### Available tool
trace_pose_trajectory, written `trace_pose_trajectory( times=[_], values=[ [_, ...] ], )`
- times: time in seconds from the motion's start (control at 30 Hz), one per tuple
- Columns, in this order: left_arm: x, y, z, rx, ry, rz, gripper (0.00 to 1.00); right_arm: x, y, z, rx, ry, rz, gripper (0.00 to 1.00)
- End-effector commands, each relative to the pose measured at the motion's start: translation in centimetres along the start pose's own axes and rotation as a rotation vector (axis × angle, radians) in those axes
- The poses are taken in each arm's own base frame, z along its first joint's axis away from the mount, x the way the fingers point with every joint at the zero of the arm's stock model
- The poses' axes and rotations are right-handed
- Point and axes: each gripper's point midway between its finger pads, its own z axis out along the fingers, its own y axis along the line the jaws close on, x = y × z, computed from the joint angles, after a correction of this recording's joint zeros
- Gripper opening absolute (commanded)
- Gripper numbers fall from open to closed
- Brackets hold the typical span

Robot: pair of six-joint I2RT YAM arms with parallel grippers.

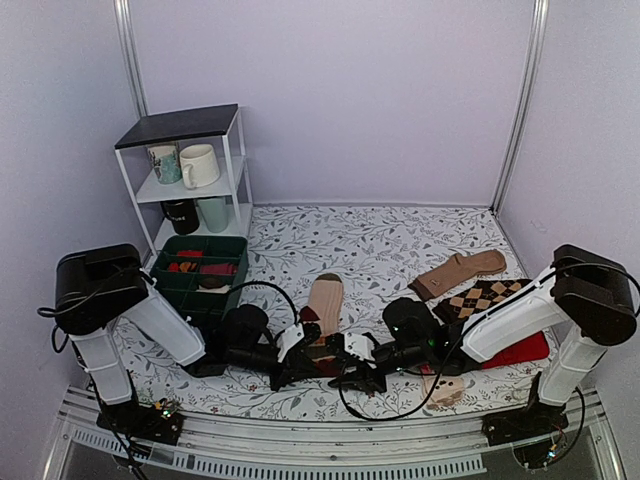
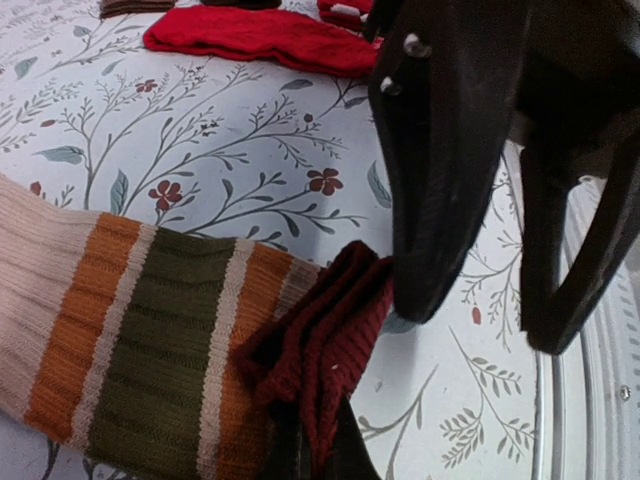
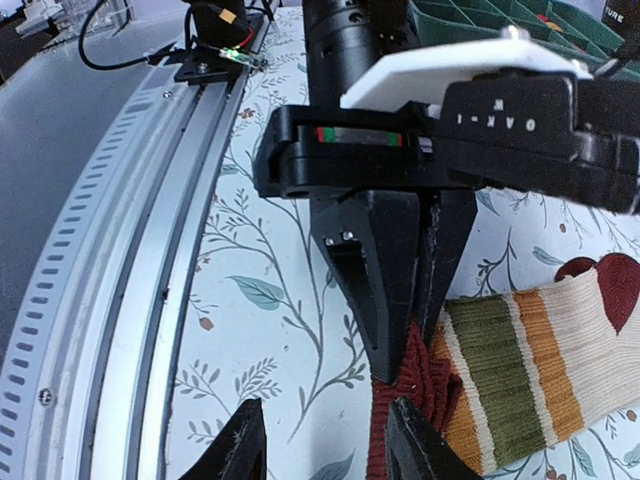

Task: Roll the socks
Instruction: Roll a pair of socks at the center of the board.

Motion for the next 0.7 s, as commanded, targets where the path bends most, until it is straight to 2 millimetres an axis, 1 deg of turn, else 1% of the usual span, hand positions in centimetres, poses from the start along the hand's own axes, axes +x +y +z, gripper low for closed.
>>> trace_pose_trajectory(
  times=[0.0, 0.13, 0.3, 0.5, 0.57, 0.63, 0.67],
  values=[
    [6.5, 0.3, -0.4, -0.012, 0.209, -0.111, 0.00, 2.2, -1.4, 1.5, 0.061, 0.094, -0.022, 0.40],
    [6.5, 0.3, -0.4, -0.010, 0.207, -0.112, 0.00, 3.6, -2.1, 2.2, 0.088, 0.147, -0.007, 0.40],
    [6.6, 0.3, -0.4, -0.008, 0.208, -0.114, 0.00, 5.6, -3.3, 2.6, 0.152, 0.210, 0.030, 0.39],
    [6.4, 0.2, -0.4, 0.001, 0.205, -0.112, 0.00, 8.4, -3.6, 2.9, 0.173, 0.318, 0.081, 0.38],
    [6.5, 0.2, -0.4, 0.002, 0.206, -0.111, 0.00, 9.4, -3.3, 2.8, 0.164, 0.359, 0.105, 0.29],
    [6.2, 0.3, -0.4, -0.007, 0.200, -0.109, 0.00, 10.0, -2.9, 2.5, 0.154, 0.384, 0.130, 0.20],
    [6.2, 0.5, -0.5, -0.018, 0.197, -0.107, 0.00, 10.1, -2.6, 2.3, 0.148, 0.388, 0.145, 0.18]
  ],
)
